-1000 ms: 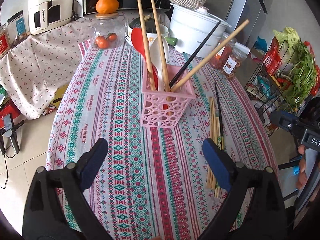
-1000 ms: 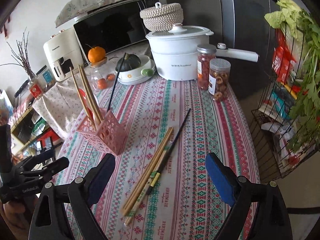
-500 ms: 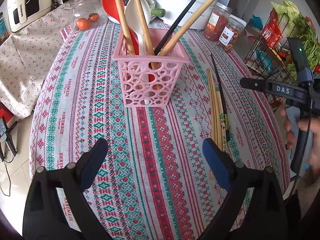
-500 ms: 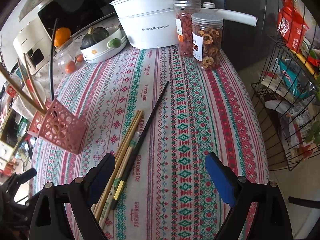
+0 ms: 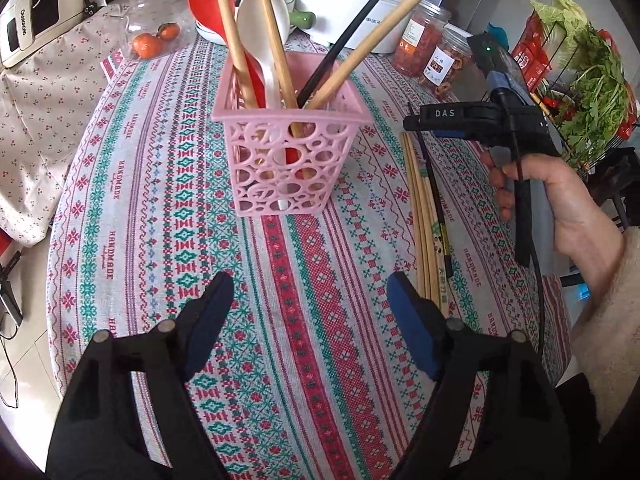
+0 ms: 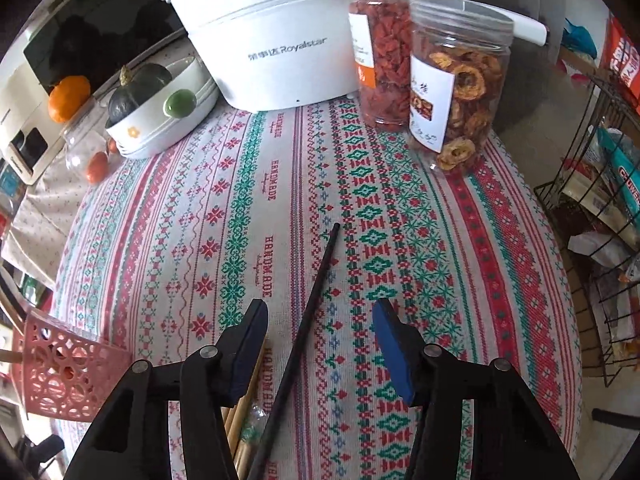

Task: Organize utensils
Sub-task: 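Move the left gripper toward the wrapped chopstick pair while the right gripper grasps the black chopstick, then grasp the plastic-wrapped chopstick pair with the left gripper and lift it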

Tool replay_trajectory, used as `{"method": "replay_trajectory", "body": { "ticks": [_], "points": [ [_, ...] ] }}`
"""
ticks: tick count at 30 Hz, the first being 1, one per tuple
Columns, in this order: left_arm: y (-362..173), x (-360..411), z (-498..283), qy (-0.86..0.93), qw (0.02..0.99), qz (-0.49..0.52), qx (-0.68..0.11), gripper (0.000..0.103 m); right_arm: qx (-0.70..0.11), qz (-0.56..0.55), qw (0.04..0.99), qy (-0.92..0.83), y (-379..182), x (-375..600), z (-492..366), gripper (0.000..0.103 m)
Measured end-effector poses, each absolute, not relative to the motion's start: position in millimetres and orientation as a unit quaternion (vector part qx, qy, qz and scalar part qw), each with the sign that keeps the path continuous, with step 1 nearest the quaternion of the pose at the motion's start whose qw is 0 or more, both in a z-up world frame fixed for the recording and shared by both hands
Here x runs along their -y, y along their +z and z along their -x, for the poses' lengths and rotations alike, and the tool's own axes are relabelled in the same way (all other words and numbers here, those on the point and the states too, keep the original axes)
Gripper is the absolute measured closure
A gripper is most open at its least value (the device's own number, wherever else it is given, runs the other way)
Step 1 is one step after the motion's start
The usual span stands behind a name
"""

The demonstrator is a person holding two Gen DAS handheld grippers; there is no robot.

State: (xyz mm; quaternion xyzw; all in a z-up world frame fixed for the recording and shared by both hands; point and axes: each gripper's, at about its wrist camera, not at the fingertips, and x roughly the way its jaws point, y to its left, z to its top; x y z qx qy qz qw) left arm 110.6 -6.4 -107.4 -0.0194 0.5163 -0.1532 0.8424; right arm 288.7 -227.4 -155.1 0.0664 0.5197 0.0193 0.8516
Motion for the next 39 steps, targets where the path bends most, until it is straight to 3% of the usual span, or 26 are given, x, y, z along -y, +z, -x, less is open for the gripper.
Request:
{"method": "replay_trajectory", "body": {
  "ticks": [5, 7, 8, 13, 20, 31, 39],
  "points": [
    [-111, 13, -107, -0.165, 0.838, 0.007, -0.519, 0.038, -0.533, -0.016, 0.846, 0.015, -156, 218, -284, 0.067],
    [-112, 15, -104, -0.168, 0.838, 0.0, -0.52, 0.04, -0.539, -0.025, 0.841, 0.019, -154, 225, -277, 0.086],
    [-112, 17, -102, -0.169, 0.838, -0.004, -0.519, 0.042, -0.544, -0.032, 0.838, 0.023, -153, 230, -272, 0.089],
    [-112, 26, -92, -0.177, 0.837, -0.023, -0.517, 0.053, -0.569, -0.065, 0.819, 0.041, -153, 248, -239, 0.097],
    [-96, 60, -86, -0.205, 0.839, -0.044, -0.502, 0.082, -0.563, -0.134, 0.815, 0.032, -119, 284, -191, 0.097],
    [-103, 134, -125, -0.23, 0.805, -0.026, -0.546, 0.085, -0.524, -0.165, 0.833, 0.062, -74, 315, -144, 0.097],
    [-135, 149, -166, -0.173, 0.793, -0.027, -0.583, 0.091, -0.525, -0.183, 0.827, 0.078, -81, 331, -157, 0.097]
  ]
}}
